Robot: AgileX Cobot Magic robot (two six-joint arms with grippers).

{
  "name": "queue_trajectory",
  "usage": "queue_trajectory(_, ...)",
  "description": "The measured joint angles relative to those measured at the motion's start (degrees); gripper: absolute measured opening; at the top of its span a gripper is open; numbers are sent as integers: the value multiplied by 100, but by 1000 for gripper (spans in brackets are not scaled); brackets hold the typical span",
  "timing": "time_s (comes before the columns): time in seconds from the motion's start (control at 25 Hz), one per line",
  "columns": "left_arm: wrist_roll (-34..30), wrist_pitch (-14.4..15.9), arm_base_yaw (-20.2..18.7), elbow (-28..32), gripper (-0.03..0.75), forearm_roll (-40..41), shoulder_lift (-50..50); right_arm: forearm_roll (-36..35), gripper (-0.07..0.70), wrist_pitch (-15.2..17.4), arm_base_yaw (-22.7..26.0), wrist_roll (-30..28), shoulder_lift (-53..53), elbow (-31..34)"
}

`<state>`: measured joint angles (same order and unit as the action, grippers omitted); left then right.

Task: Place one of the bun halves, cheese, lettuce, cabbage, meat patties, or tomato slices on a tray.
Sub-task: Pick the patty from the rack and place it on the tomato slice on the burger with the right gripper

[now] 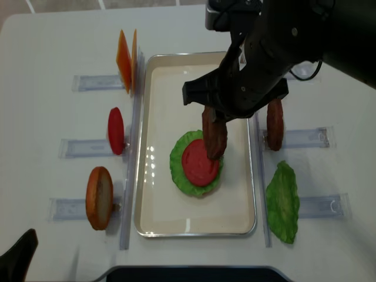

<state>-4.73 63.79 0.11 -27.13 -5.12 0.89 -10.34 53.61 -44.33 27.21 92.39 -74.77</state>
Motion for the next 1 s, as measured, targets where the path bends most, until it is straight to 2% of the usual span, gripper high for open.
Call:
queue_trajectory(0.24, 0, 0, 0, 0, 692, 0, 0, -1250, 148, -1135, -6, -824, 0, 760)
queue_trajectory(0.48, 0, 0, 0, 0, 692, 0, 0, -2270, 148, -1879, 34, -1859, 0, 1272)
queue_trajectory(0.56, 0, 0, 0, 0, 692, 0, 0, -2507, 148, -1967, 139, -2162, 0, 1332)
queue_trajectory(0.76, -17, 0, 0, 0, 692, 0, 0, -2637, 148, -2045, 337, -2422, 6, 1337)
queue_trajectory(0.88, -17, 0, 0, 0, 693, 0, 0, -2720, 148, -2038, 367, -2528, 127, 1337)
queue_trajectory(1.0, -18, 0, 0, 0, 693, 0, 0, -3071, 148, -2007, 386, -2886, 320, 1343)
